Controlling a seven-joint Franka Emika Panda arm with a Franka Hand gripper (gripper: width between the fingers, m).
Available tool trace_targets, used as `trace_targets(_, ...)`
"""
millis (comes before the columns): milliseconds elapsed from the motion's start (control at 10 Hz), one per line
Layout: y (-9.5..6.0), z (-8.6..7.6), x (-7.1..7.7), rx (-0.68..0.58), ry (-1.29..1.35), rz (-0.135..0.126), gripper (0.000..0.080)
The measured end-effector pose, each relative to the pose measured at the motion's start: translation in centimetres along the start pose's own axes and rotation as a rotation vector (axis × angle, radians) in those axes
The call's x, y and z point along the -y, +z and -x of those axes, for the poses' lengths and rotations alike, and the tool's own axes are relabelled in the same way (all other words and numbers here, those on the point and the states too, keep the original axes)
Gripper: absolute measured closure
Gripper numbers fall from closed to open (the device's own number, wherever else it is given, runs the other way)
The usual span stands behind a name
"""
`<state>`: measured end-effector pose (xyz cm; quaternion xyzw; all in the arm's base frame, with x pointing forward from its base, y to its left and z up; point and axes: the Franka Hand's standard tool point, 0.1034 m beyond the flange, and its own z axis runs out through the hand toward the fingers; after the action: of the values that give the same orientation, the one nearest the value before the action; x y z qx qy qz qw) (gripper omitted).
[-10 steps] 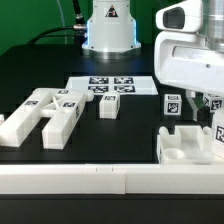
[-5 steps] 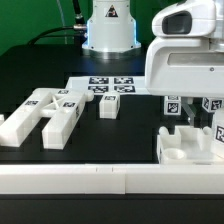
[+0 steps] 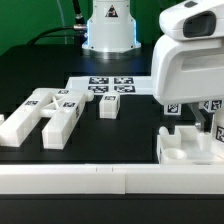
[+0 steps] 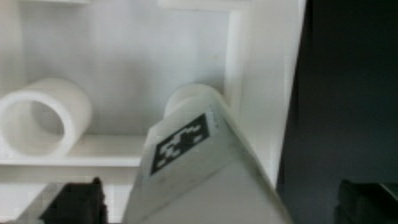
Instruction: Assemble chair
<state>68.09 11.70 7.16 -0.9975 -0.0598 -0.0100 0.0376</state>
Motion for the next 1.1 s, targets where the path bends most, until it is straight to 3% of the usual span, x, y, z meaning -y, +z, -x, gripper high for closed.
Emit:
trace_targets(200,-0.23,-0.12,0.05,-0.001,-0.190,0.032,0.0151)
trace_targets(500,-0.30,-0.16,-0.27,0.002,-0.344,0.043,0.0151)
trace_targets(600,-0.32,-0.17,-0.56,0.003,-0.340,0.043,0.0270)
trace_targets(700,-0.27,-0.15,-0.56,0.003,-0.339,0.043,0.0270)
trace_targets(900,-0.21,-0.12,-0.57,0.004,-0.332,0.043,0.0513)
trace_targets(1100,-0.17,-0.11,-0.53,0.003,-0.292,0.041,0.0511)
